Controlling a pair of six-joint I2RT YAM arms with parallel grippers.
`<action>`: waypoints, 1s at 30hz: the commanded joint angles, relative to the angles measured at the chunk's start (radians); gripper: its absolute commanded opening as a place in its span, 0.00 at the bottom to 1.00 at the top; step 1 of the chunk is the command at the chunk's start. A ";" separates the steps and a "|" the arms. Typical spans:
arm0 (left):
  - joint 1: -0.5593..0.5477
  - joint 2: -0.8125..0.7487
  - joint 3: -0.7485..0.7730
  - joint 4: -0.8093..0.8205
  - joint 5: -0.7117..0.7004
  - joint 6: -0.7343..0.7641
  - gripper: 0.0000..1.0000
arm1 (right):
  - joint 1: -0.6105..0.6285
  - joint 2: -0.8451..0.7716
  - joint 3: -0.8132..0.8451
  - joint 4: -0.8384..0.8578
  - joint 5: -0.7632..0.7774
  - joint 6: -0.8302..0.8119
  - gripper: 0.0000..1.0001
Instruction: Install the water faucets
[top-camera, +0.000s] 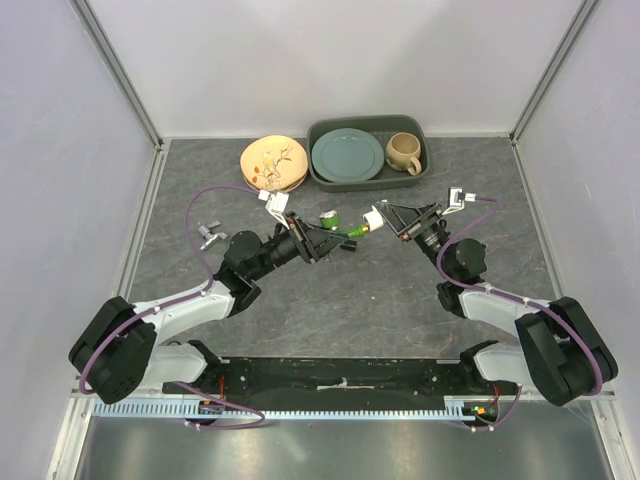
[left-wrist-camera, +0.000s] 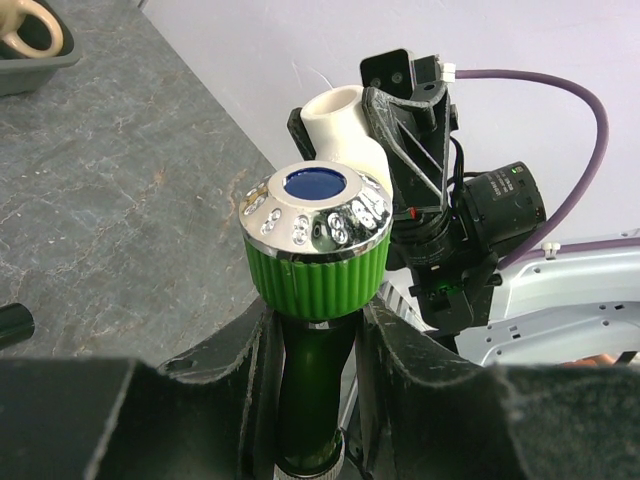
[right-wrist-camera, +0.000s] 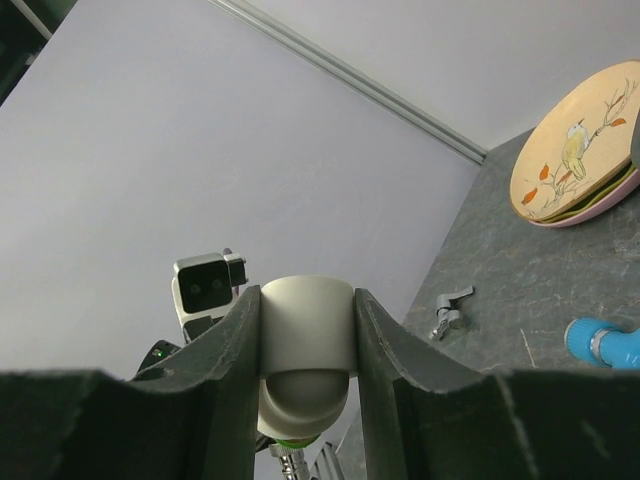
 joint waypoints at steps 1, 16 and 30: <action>-0.007 -0.022 0.041 0.103 -0.042 -0.033 0.02 | 0.023 0.008 0.036 0.476 -0.057 -0.028 0.00; -0.009 -0.045 0.024 0.111 -0.063 -0.036 0.02 | 0.032 0.006 0.038 0.477 -0.065 -0.048 0.00; -0.041 -0.036 0.056 0.080 -0.076 0.030 0.02 | 0.059 0.014 0.038 0.477 -0.045 -0.083 0.00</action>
